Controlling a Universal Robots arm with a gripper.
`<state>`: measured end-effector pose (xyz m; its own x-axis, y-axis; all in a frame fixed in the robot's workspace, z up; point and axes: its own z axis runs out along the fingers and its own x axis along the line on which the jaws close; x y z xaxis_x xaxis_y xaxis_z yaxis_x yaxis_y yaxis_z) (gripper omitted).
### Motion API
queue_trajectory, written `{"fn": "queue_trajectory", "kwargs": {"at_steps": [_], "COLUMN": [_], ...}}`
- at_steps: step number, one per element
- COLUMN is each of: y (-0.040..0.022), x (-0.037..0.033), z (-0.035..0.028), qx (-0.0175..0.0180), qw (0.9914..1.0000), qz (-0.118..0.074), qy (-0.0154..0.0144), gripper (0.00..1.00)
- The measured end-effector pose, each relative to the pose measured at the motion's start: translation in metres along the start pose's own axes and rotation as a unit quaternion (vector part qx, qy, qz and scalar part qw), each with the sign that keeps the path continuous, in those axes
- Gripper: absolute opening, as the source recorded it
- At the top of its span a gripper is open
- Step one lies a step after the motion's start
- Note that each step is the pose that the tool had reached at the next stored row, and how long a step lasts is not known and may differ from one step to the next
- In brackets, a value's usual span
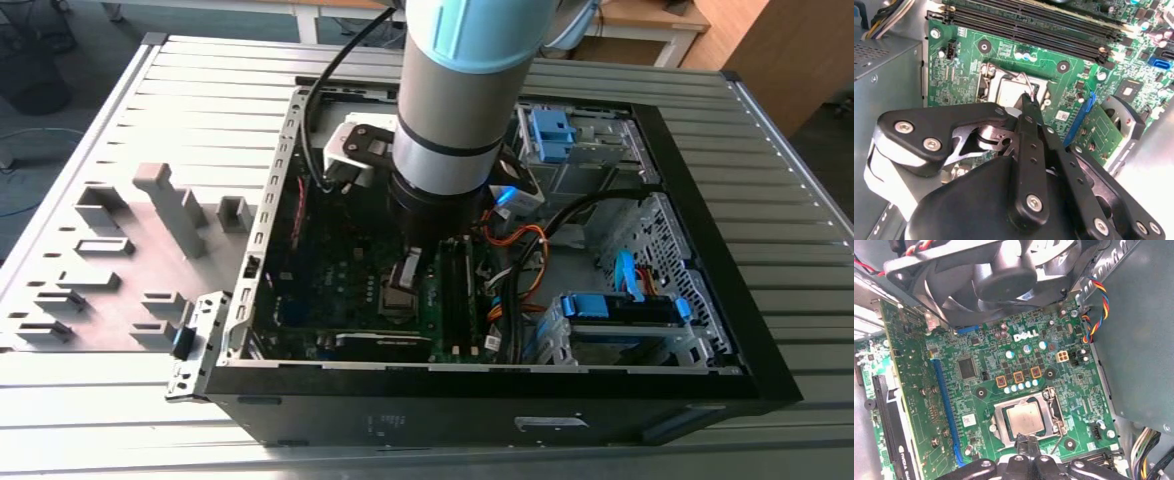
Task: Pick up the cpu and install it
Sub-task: 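Install the first cpu locking lever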
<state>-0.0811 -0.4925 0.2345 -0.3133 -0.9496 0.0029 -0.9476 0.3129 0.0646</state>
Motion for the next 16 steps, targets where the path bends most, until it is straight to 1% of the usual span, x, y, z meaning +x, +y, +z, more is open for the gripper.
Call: {"fn": "queue_trajectory", "kwargs": {"at_steps": [3,5,7,9,11,14,16], "y": [0.0000,0.0001,0.0025,0.0067,0.0097,0.0114,0.0115], "x": [0.0000,0.0001,0.0009,0.0023,0.0032,0.0037,0.0039], "z": [0.0000,0.0000,0.0003,0.0009,0.0011,0.0013,0.0001], "qx": [0.0000,0.0001,0.0006,0.0019,0.0026,0.0030,0.0030], "qw": [0.99993,0.99992,0.99992,0.99992,0.99991,0.99991,0.99991], "qz": [-0.012,-0.013,-0.013,-0.013,-0.013,-0.013,-0.013], "qy": [0.0008,0.0010,0.0008,0.0004,0.0002,-0.0001,0.0001], "gripper": [0.11,0.11,0.11,0.11,0.11,0.11,0.11]}}
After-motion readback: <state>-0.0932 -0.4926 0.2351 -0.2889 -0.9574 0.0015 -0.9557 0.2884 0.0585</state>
